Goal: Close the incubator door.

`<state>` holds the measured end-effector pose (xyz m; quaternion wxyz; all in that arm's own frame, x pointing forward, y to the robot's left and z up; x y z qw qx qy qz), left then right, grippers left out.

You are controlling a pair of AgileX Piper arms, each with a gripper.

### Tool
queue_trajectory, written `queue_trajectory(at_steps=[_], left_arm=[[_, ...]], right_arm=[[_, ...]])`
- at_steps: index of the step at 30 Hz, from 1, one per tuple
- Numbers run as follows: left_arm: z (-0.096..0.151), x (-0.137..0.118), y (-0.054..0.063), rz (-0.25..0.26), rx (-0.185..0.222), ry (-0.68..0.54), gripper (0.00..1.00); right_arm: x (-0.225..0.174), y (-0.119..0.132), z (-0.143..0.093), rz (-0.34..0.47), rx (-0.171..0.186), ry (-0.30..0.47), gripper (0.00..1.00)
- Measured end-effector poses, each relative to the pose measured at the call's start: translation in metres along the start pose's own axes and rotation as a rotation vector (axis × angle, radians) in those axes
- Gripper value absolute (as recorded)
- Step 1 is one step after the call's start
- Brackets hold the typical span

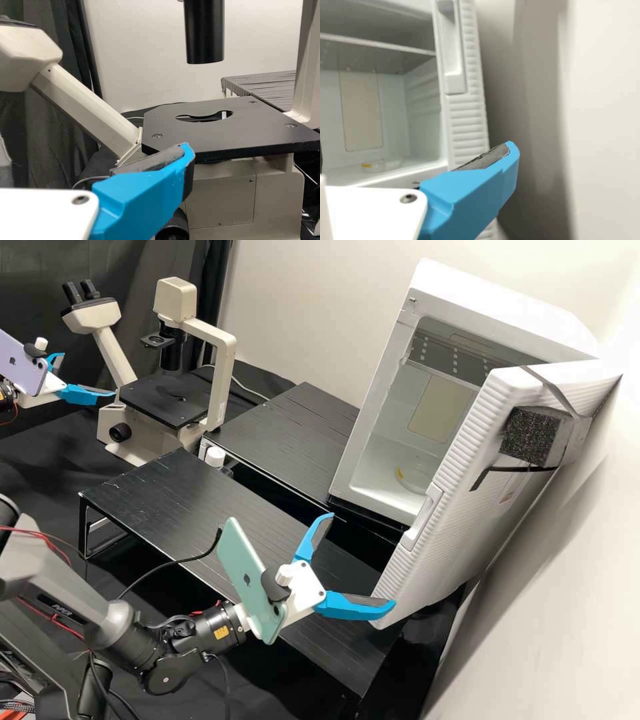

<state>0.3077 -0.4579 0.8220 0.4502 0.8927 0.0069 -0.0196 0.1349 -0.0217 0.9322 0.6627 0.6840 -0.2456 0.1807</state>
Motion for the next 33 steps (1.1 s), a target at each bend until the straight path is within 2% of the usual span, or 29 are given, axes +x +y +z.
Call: queue_trajectory(at_steps=[4,10,12,21,28,30,33], left_arm=[[0.0,0.0,0.0,0.0,0.0,0.0,1.0],[0.0,0.0,0.0,0.0,0.0,0.0,1.0],[0.0,0.0,0.0,0.0,0.0,0.0,1.0],[0.0,0.0,0.0,0.0,0.0,0.0,1.0],[0.0,0.0,0.0,0.0,0.0,0.0,1.0],[0.0,0.0,0.0,0.0,0.0,0.0,1.0],[0.0,0.0,0.0,0.0,0.0,0.0,1.0]], right_arm=[[0.012,-0.002,0.005,0.017,-0.033,-0.023,1.0],[0.032,-0.005,0.011,0.026,-0.063,-0.045,1.0],[0.037,-0.008,0.011,0.022,-0.055,-0.043,1.0],[0.051,-0.021,-0.004,-0.001,-0.07,0.012,1.0],[0.046,-0.026,-0.021,-0.027,-0.027,0.036,1.0],[0.04,-0.025,-0.031,-0.029,-0.021,0.084,1.0],[0.026,-0.021,-0.054,-0.028,0.023,0.202,1.0]])
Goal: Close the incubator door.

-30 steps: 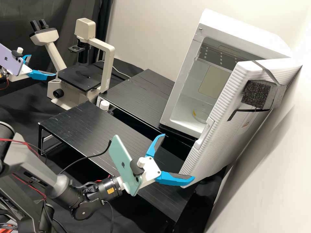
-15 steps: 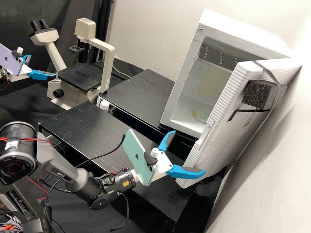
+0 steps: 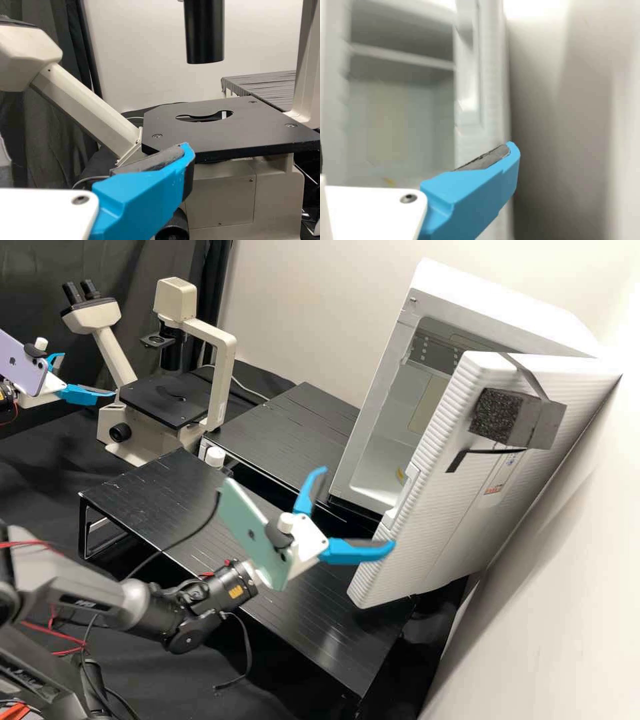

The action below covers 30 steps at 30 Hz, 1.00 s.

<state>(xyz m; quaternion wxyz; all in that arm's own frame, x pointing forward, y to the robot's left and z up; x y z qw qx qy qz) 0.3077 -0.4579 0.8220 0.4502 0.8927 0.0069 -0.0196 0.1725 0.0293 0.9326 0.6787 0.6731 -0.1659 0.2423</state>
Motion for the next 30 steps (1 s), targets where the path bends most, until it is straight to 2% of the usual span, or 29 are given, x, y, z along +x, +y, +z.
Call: queue_trajectory(at_steps=[5,9,11,16,25,30], left_arm=[[0.0,0.0,0.0,0.0,0.0,0.0,1.0],[0.0,0.0,0.0,0.0,0.0,0.0,1.0],[0.0,0.0,0.0,0.0,0.0,0.0,1.0],[0.0,0.0,0.0,0.0,0.0,0.0,1.0],[0.0,0.0,0.0,0.0,0.0,0.0,1.0],[0.0,0.0,0.0,0.0,0.0,0.0,1.0]], right_arm=[[-0.011,-0.001,-0.035,-0.027,0.058,0.198,1.0],[-0.015,-0.007,-0.052,-0.06,0.107,0.293,1.0],[-0.02,-0.013,-0.054,-0.087,0.105,0.306,1.0],[-0.025,-0.016,-0.041,-0.079,0.056,0.239,1.0],[-0.017,-0.004,0.006,0.008,-0.029,-0.005,1.0],[-0.012,-0.005,0.027,0.007,-0.038,-0.101,1.0]])
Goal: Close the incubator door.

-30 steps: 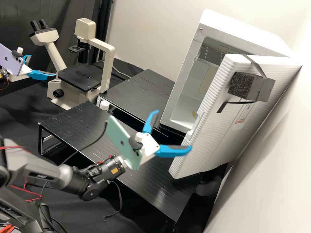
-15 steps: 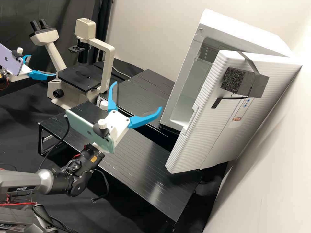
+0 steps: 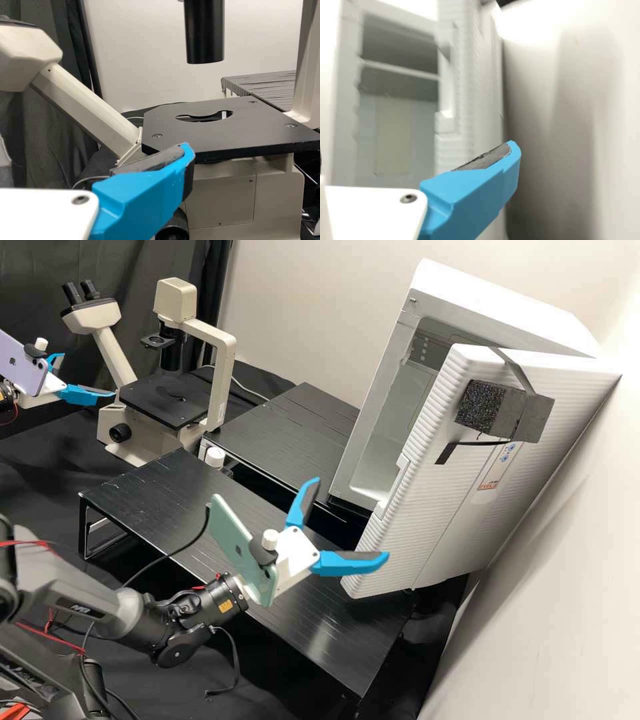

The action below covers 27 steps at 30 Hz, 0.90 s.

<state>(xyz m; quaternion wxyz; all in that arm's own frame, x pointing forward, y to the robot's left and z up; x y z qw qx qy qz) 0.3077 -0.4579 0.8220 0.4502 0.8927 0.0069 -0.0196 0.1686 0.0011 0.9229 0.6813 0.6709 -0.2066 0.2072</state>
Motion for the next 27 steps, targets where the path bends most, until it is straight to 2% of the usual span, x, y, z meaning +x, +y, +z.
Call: queue_trajectory(at_steps=[5,11,13,18,20,23,25,27], left_arm=[[0.0,0.0,0.0,0.0,0.0,0.0,1.0],[0.0,0.0,0.0,0.0,0.0,0.0,1.0],[0.0,0.0,0.0,0.0,0.0,0.0,1.0],[0.0,0.0,0.0,0.0,0.0,0.0,1.0],[0.0,0.0,0.0,0.0,0.0,0.0,1.0],[0.0,0.0,0.0,0.0,0.0,0.0,1.0],[0.0,0.0,0.0,0.0,0.0,0.0,1.0],[0.0,0.0,0.0,0.0,0.0,0.0,1.0]], right_arm=[[0.017,-0.014,0.017,-0.057,-0.015,-0.059,1.0],[0.036,-0.036,0.023,-0.129,0.003,-0.06,1.0],[0.04,-0.04,0.023,-0.101,0.002,-0.063,1.0],[0.044,-0.049,0.017,-0.073,0.04,-0.067,1.0],[0.045,-0.055,0.009,-0.088,0.06,-0.047,1.0],[0.047,-0.066,-0.005,-0.161,0.082,0.001,1.0],[0.05,-0.073,-0.02,-0.211,0.092,0.057,1.0],[0.048,-0.079,-0.04,-0.273,0.094,0.154,1.0]])
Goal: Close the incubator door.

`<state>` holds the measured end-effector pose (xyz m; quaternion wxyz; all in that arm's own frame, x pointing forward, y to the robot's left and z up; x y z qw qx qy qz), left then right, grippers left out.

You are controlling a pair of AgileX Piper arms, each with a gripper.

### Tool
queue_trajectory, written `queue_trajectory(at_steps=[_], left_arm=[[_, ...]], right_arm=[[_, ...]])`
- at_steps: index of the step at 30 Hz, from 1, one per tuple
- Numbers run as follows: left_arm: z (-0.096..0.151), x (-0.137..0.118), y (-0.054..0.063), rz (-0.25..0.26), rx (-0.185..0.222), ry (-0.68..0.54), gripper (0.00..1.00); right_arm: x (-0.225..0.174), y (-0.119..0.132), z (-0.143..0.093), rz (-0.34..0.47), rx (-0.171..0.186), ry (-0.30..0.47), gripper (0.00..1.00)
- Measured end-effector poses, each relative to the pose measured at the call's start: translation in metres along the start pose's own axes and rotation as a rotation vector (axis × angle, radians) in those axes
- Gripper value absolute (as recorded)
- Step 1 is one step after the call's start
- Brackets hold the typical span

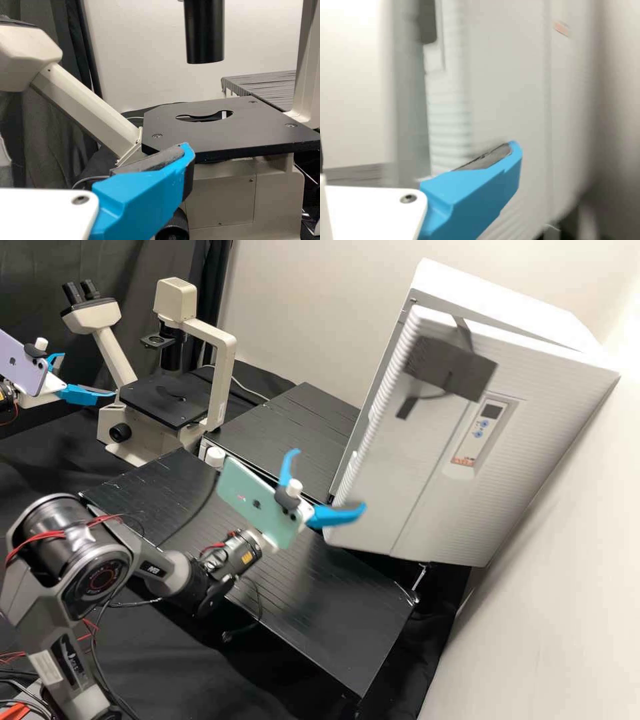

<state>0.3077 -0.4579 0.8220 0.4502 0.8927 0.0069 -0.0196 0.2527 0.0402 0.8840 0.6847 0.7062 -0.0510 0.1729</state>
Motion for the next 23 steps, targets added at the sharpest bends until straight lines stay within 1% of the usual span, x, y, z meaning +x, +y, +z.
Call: queue_trajectory(at_steps=[1,4,8,10,14,16,19,21,23], left_arm=[[0.0,0.0,0.0,0.0,0.0,0.0,1.0],[0.0,0.0,0.0,0.0,0.0,0.0,1.0],[0.0,0.0,0.0,0.0,0.0,0.0,1.0],[0.0,0.0,0.0,0.0,0.0,0.0,1.0],[0.0,0.0,0.0,0.0,0.0,0.0,1.0],[0.0,0.0,0.0,0.0,0.0,0.0,1.0],[0.0,0.0,0.0,0.0,0.0,0.0,1.0],[0.0,0.0,0.0,0.0,0.0,0.0,1.0],[0.0,0.0,0.0,0.0,0.0,0.0,1.0]], right_arm=[[0.001,-0.003,-0.009,-0.024,-0.001,0.045,1.0],[0.001,-0.012,-0.03,-0.062,0.006,0.134,1.0],[0.002,-0.023,-0.046,-0.09,-0.021,0.192,1.0],[0.001,-0.026,-0.049,-0.094,-0.032,0.2,1.0],[0.001,-0.033,-0.053,-0.109,-0.015,0.198,1.0],[0.0,-0.037,-0.055,-0.118,-0.014,0.196,1.0],[-0.004,-0.045,-0.056,-0.142,-0.034,0.201,1.0],[-0.007,-0.048,-0.056,-0.156,-0.034,0.199,1.0],[-0.011,-0.05,-0.053,-0.173,0.0,0.185,1.0]])
